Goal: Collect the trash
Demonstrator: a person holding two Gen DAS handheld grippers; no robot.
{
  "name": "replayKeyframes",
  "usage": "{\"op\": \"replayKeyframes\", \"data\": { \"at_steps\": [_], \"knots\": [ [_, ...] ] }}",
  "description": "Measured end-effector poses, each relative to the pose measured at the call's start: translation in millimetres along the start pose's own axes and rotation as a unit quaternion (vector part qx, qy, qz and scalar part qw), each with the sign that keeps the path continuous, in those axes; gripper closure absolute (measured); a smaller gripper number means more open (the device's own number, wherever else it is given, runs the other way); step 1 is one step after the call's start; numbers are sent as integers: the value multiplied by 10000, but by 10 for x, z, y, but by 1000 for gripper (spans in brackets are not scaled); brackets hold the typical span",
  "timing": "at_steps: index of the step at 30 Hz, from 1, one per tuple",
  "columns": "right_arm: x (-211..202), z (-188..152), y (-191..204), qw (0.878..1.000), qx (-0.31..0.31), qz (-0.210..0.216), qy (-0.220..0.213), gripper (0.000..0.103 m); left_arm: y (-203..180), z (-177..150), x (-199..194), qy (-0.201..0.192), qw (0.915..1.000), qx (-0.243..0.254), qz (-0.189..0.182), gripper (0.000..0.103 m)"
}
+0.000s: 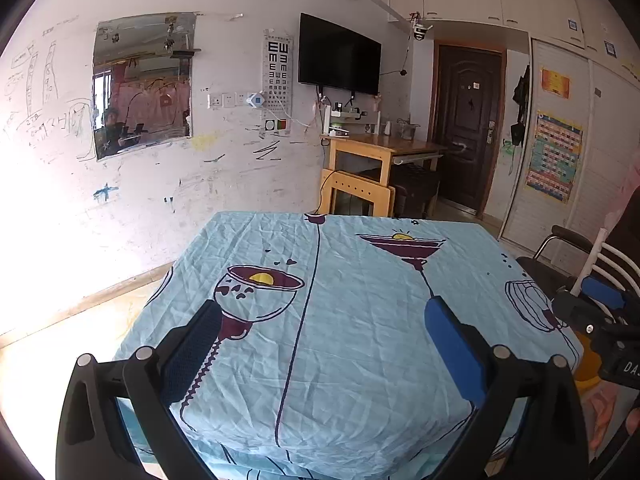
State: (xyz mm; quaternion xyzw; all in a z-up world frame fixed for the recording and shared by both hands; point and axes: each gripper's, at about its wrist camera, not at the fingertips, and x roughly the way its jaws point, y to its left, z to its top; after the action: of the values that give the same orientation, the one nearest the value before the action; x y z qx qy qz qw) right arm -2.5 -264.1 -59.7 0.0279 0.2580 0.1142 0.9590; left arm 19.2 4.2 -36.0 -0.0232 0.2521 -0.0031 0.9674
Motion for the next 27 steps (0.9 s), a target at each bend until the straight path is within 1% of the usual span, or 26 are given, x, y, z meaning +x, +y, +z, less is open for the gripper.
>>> {"op": "replayKeyframes", "data": {
  "at_steps": [3,11,13,14,16,18,20,21,23,27],
  "knots": [
    [3,-5,5,10000,-8,-6,6,6,-1,12,1,8,10000,7,-49,7],
    [2,-15,18,10000,-46,-34,20,6,-16,27,17,8,10000,82,-18,7],
    [8,-12,19,10000,-50,-42,30,6,-25,34,17,2,9999,111,63,7],
    [7,-16,20,10000,-55,-43,36,6,-27,41,12,-33,9997,133,181,7],
    [18,-1,25,9999,-81,-58,47,6,-29,69,13,-38,9996,174,231,7],
    [25,3,34,9999,-95,-67,58,6,-40,92,28,17,9996,241,133,7],
    [41,12,45,9999,-110,-71,71,6,-47,103,25,-27,9996,266,96,7],
    [45,12,51,9999,-124,-77,72,6,-39,105,17,-62,9997,239,19,7],
    [56,14,58,9998,-140,-80,83,6,-42,112,3,-142,9996,235,52,7],
    [61,14,59,9998,-147,-87,80,6,-56,123,23,-104,9997,219,7,7]
  ]
}}
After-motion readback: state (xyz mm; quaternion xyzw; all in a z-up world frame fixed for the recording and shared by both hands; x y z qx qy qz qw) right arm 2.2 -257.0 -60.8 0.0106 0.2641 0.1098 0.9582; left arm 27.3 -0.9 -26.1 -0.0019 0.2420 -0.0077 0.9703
